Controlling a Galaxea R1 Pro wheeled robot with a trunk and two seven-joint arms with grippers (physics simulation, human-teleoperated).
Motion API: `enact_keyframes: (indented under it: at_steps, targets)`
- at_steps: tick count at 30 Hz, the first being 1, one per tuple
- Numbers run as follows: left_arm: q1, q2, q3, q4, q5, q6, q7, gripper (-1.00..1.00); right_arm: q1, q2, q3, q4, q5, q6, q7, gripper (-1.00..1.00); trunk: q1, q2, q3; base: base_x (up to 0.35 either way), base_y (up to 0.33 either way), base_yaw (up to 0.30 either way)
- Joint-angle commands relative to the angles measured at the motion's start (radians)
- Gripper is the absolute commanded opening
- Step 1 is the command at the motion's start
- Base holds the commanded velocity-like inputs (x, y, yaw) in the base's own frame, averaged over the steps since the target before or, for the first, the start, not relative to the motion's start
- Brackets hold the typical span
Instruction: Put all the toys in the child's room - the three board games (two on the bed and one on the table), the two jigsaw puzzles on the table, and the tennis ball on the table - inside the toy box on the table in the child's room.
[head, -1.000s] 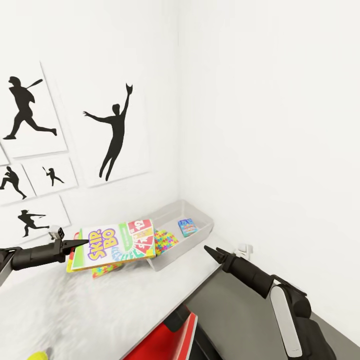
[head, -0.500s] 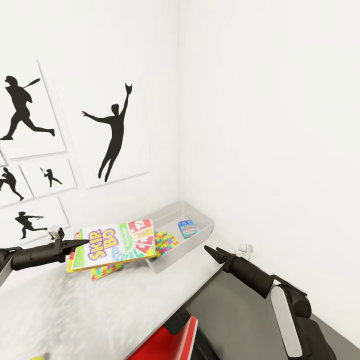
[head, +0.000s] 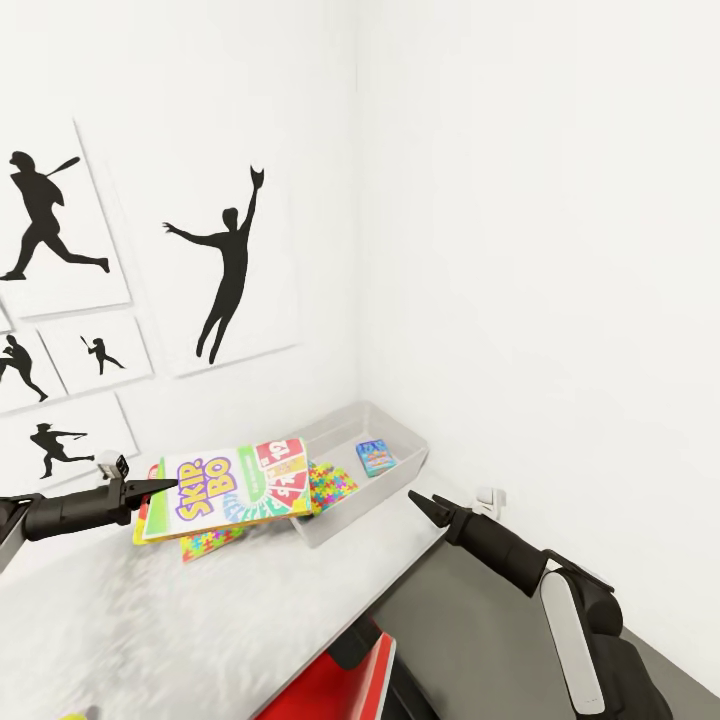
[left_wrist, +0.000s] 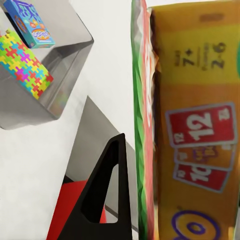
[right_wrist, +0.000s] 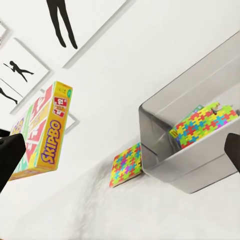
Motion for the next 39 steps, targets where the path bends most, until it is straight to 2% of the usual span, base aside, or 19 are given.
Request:
enact_keyframes:
  at_steps: [1,24,31,34,36,38,39]
  targets:
    - [-0.001,0.0,0.0,0.0,0.0,0.01,-0.004,-1.0,-0.001,0.001,-0.002,0.0,-0.003,0.006,0.003,1.0,0.001,-0.002,-0.002,0.0,0.0,0.0]
    - [-0.001,-0.001,-0.001,0.0,0.0,0.009,-0.004,-1.0,-0.001,0.001,-0.014,-0.001,-0.014,0.007,0.004,1.0,0.001,-0.002,-0.002,0.0,0.0,0.0]
    - [-0.001,-0.012,0.002,0.004,-0.003,0.018,-0.004,-1.0,-0.001,0.001,-0.016,-0.001,-0.015,0.008,0.005,1.0,0.001,-0.002,-0.002,0.0,0.0,0.0]
    - [-0.013,-0.048,0.003,-0.001,0.001,0.036,0.09,-1.0,-0.001,0.001,-0.035,-0.002,-0.017,0.009,0.005,1.0,0.001,-0.002,-0.002,0.0,0.0,0.0]
    - [-0.061,-0.085,0.005,-0.003,0.001,0.067,0.17,-1.0,-0.001,0.001,-0.057,-0.003,-0.017,0.009,0.009,1.0,0.001,-0.002,-0.002,0.0,0.0,0.0]
    - [-0.131,-0.139,0.006,-0.004,0.002,0.103,0.283,-1.0,-0.001,0.001,-0.089,-0.005,-0.017,0.009,0.033,1.0,0.001,-0.002,-0.002,0.0,0.0,0.0]
    - [-0.141,-0.151,0.006,-0.004,0.002,0.108,0.307,-1.0,-0.001,0.001,-0.095,-0.006,-0.017,0.009,0.041,1.0,0.001,-0.002,-0.002,0.0,0.0,0.0]
